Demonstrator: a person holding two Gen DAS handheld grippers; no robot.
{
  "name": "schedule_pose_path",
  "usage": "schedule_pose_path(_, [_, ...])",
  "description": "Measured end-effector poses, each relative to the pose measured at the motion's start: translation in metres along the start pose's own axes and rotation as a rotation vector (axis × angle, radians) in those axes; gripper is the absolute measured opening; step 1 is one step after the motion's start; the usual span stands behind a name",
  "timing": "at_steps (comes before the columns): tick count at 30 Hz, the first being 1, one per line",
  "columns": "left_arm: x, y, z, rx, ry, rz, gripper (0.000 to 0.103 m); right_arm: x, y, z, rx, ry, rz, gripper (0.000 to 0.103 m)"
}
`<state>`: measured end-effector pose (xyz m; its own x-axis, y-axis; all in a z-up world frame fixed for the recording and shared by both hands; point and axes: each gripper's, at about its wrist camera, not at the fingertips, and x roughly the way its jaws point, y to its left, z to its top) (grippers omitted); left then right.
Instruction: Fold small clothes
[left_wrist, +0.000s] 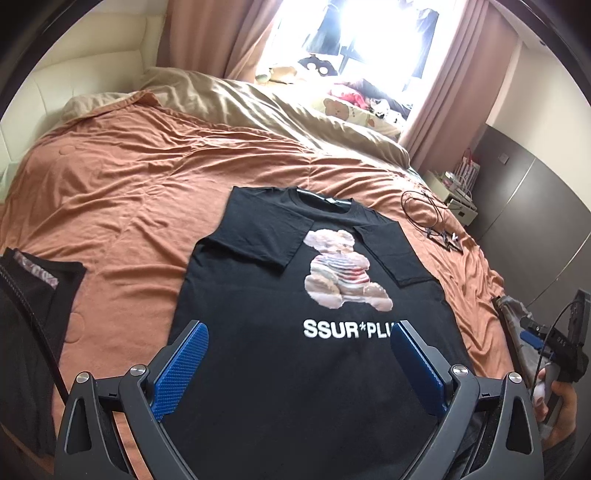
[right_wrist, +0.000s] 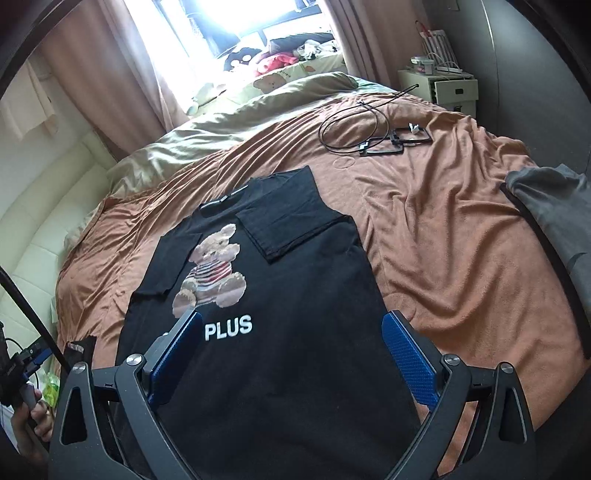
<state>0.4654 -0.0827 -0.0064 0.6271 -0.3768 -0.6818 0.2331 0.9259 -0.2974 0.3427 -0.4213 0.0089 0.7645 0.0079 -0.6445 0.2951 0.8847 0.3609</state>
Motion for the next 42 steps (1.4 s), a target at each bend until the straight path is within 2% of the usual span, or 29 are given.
schedule_pose_path(14, [-0.075,0.012,-0.072,0.077,-0.04,0.02,0.1,-0.092,-0.017,-0.048,-0.068,-0.034,-0.029,0.097])
schedule_pose_path(20, [-0.107,0.01,-0.107,0.063,-0.053,0.006,0.1,-0.141,-0.034,-0.08,-0.072,-0.048,-0.027,0.097])
schedule_pose_path(29, [-0.153,0.017,-0.165,0.034,-0.076,0.024,0.1,-0.2,-0.055,-0.127,-0.078,-0.067,-0.013,0.097])
schedule_pose_path(36, [-0.183,0.027,-0.199,0.003,-0.102,0.037,0.1,-0.222,-0.076,-0.164,-0.067,-0.071,0.009,0.097])
schedule_pose_path(42, [-0.195,0.044,-0.223,-0.045,-0.116,0.032,0.1,-0.219,-0.092,-0.19,-0.044,-0.057,0.05,0.097])
